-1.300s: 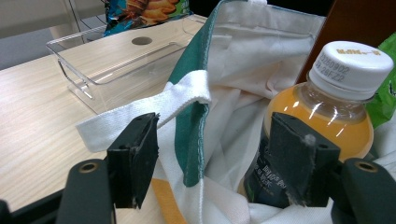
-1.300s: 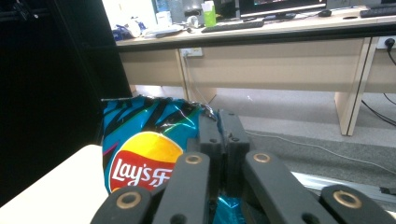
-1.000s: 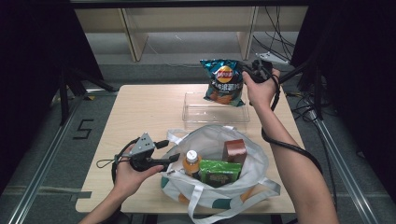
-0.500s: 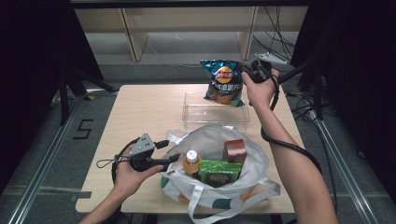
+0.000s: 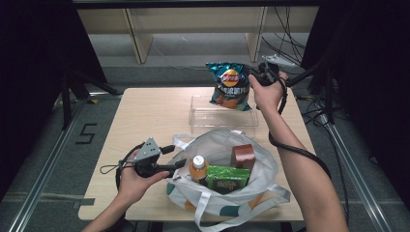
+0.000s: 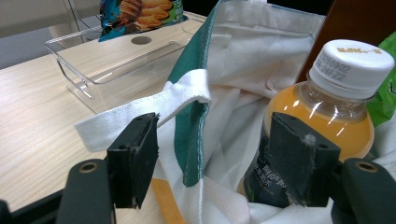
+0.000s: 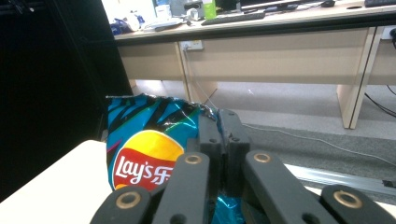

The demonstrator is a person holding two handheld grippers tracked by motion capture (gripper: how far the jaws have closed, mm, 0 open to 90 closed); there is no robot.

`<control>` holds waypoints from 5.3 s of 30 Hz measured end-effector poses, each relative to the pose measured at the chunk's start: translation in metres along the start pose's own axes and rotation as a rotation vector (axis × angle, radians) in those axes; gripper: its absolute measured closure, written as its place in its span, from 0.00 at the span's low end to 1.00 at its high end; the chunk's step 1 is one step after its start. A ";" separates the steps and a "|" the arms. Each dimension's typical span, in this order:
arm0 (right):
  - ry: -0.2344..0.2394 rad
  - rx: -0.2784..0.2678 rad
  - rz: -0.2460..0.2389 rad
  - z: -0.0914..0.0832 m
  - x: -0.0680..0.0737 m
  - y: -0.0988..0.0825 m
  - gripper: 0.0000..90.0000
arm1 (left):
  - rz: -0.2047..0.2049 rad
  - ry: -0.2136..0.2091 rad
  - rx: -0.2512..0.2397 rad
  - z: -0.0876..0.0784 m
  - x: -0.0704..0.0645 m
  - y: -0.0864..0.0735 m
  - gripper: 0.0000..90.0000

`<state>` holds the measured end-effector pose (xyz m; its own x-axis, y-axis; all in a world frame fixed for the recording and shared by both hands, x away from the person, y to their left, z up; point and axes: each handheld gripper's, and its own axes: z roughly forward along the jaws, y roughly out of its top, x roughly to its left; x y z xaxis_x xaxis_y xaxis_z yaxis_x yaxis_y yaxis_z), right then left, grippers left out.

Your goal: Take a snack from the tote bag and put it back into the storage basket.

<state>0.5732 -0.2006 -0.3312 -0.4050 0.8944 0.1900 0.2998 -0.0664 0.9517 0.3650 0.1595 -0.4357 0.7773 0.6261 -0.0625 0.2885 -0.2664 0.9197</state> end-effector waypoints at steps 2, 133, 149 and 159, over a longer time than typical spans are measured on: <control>-0.002 0.001 -0.014 0.001 -0.001 0.000 1.00 | 0.000 -0.005 -0.004 0.000 0.000 0.000 0.36; 0.339 0.163 -0.099 -0.154 0.009 -0.051 0.46 | 0.013 -0.001 0.002 0.002 -0.004 0.003 0.36; 0.344 0.208 -0.044 -0.200 0.056 -0.084 0.37 | 0.015 0.001 0.002 0.002 -0.005 0.003 0.36; 0.297 0.197 -0.083 -0.208 0.077 -0.098 0.29 | 0.015 0.002 0.001 0.001 -0.005 0.003 0.36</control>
<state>0.3331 -0.2167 -0.3595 -0.6596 0.7236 0.2033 0.4040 0.1132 0.9077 0.3627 0.1549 -0.4328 0.7802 0.6237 -0.0480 0.2778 -0.2767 0.9199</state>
